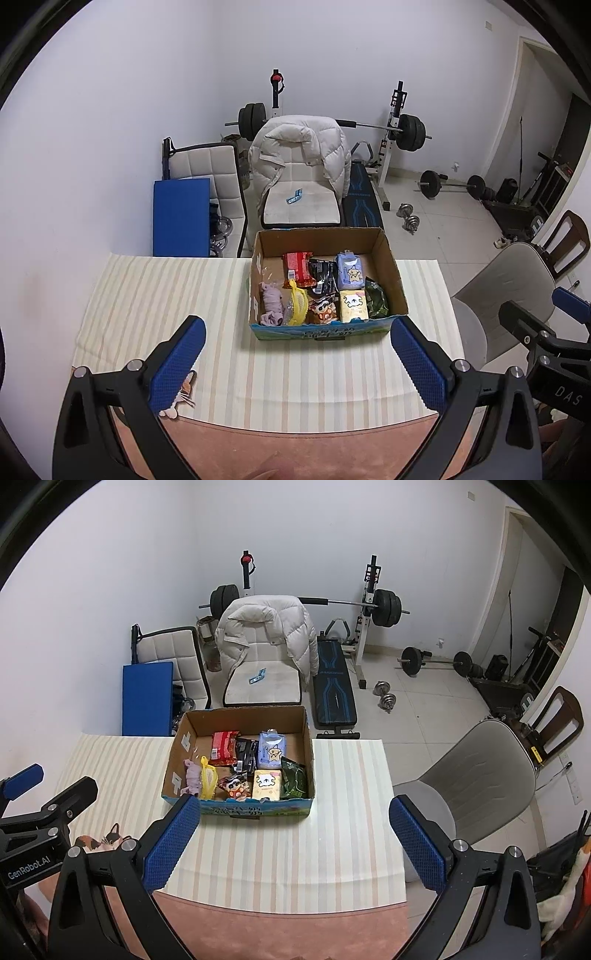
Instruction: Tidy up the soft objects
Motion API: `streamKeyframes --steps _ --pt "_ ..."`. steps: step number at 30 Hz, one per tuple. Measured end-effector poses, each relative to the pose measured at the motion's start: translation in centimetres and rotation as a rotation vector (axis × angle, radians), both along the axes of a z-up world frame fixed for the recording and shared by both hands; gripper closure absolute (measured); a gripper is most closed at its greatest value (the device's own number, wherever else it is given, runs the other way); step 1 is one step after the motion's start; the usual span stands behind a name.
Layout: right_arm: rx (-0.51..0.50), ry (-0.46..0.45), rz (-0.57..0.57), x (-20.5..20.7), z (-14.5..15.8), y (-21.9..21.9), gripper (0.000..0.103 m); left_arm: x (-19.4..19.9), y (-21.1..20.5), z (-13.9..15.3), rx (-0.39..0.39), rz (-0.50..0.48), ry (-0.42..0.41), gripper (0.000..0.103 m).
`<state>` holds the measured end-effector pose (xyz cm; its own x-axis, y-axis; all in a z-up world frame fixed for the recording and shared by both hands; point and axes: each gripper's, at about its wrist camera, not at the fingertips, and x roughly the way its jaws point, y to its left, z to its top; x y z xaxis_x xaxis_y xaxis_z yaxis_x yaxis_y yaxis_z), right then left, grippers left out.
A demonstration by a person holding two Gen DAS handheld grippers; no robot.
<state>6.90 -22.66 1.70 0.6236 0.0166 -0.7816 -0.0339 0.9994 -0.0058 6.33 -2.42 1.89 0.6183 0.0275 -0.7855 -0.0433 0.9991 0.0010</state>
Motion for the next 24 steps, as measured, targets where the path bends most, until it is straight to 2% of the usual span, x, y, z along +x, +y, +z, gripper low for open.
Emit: streamKeyframes --steps 24 --pt "-0.009 -0.022 0.005 -0.8 1.0 0.5 0.000 -0.5 -0.1 0.4 -0.001 -0.001 -0.009 0.000"
